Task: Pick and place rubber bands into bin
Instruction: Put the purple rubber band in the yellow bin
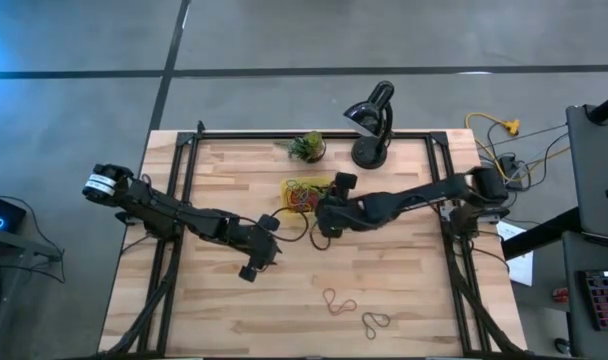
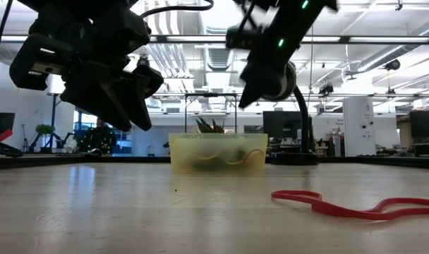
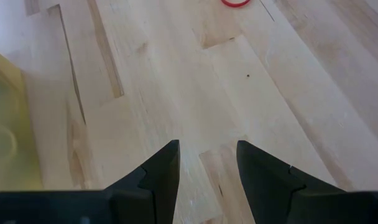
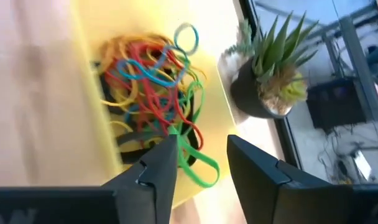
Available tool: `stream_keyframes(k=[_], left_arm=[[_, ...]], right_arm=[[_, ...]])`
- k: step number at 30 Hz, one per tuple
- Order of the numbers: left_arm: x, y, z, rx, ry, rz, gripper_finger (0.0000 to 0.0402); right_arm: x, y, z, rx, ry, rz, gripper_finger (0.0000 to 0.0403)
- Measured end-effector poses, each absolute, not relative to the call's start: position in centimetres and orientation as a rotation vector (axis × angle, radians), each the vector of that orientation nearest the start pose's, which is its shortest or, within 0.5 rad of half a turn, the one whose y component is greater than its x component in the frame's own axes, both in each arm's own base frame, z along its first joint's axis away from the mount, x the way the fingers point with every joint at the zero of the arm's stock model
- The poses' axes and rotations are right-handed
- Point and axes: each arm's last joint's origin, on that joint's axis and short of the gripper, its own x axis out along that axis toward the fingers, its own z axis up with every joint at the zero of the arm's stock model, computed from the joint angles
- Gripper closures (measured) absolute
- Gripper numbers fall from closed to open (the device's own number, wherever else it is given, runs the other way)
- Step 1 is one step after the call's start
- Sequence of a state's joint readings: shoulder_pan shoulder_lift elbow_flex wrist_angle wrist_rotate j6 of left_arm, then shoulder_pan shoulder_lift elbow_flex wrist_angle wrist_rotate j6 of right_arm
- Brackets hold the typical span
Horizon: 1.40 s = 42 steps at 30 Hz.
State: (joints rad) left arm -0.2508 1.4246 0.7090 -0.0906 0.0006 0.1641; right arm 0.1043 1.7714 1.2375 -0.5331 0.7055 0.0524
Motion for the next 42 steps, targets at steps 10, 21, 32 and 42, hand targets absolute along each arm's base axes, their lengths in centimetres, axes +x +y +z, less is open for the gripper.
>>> stream_keyframes(k=[10,21,32,42], left_arm=[[26.9,-6.9,17.9,0.255,0.740,-0.303,0.0258],[27.9,-7.2,18.6,0.329,0.592,-0.342,0.0258],[28.4,-7.9,19.3,0.363,0.448,-0.506,0.0258],[28.5,-7.9,19.1,0.362,0.460,-0.507,0.0258]], right_arm=[[31.5,8.7,24.9,-0.256,0.864,-0.455,0.0274],[26.7,17.1,22.5,-0.046,0.943,-0.174,0.0285],[21.3,22.3,17.8,0.173,0.958,-0.166,0.0296],[21.3,23.7,14.1,0.253,0.943,-0.095,0.0301]])
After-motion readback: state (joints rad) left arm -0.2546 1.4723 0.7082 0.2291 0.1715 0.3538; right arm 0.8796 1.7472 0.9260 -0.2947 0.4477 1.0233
